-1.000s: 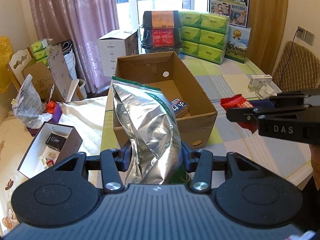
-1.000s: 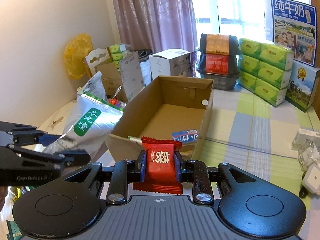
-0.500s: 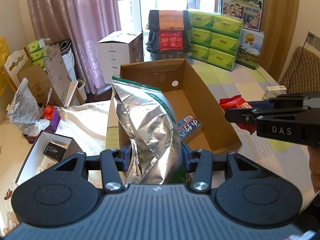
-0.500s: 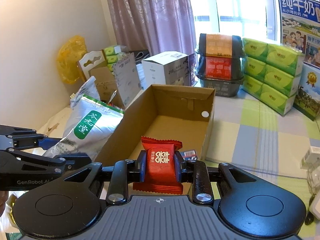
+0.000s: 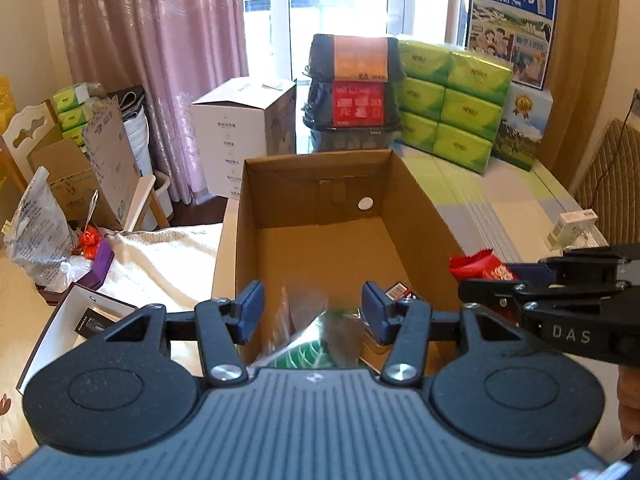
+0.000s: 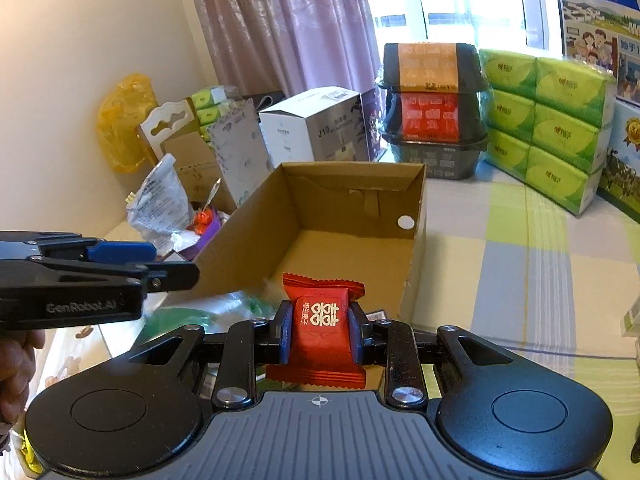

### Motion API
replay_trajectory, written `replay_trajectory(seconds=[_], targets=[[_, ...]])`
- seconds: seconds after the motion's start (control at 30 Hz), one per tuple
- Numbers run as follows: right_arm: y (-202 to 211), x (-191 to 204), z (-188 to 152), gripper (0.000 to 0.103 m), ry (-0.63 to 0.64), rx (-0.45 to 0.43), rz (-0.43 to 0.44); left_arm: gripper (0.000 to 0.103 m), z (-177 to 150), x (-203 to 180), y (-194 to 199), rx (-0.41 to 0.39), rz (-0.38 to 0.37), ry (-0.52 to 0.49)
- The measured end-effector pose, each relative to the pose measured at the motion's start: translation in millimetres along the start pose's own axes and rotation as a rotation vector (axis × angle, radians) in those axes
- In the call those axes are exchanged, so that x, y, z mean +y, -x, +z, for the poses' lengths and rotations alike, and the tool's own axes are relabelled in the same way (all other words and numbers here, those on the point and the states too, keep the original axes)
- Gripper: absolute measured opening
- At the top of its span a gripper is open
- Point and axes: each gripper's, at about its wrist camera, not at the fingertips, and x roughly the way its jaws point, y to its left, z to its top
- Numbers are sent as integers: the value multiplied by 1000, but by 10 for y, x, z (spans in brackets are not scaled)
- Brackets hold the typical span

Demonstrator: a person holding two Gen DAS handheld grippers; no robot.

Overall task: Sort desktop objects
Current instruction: 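Carry the foil bag and red packet to the cardboard box and release both, then move both tools back toward the remaining items on the table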

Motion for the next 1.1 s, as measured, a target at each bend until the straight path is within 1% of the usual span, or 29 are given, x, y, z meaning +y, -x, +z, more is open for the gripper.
replay_trajectory(seconds=[0.13, 0.23, 0.33, 0.37, 0.4, 0.43, 0.5, 0.63, 0.83, 0.93, 1.0, 1.03, 1.1], targets=[[-50, -21, -27, 25, -7, 11, -3, 49, -90, 15, 10, 16, 6, 3], [-87, -5, -35, 25, -13, 15, 3, 49, -156, 64, 31, 24, 8, 27], [-108, 4, 2, 27, -21, -9, 49, 49, -218, 118, 59, 31, 10, 51], [-117, -3, 20, 36, -34, -11, 63, 49, -234, 132, 71, 34, 12, 55], [-113, -19, 37, 51, -51, -13, 68, 49, -252, 136, 87, 36, 14, 57], [-96, -42, 49, 55, -65, -21, 69, 49, -270, 134, 106, 35, 16, 58], [-28, -86, 56, 57, -76, -39, 61, 50, -297, 123, 144, 34, 17, 56], [123, -182, 25, 57, -96, -45, 38, 54, -348, 53, 221, 26, 20, 56], [444, -295, -120, 61, -117, -48, 14, 64, -411, -90, 372, 17, 18, 88], [621, -301, -226, 67, -108, -51, 7, 68, -440, -191, 475, 7, 17, 98], [758, -311, -297, 72, -104, -59, 0, 74, -466, -265, 550, -5, 12, 106], [836, -321, -335, 74, -101, -67, -7, 76, -478, -310, 586, -11, 11, 106], [980, -351, -414, 82, -95, -81, -22, 78, -491, -408, 647, -21, 11, 107]])
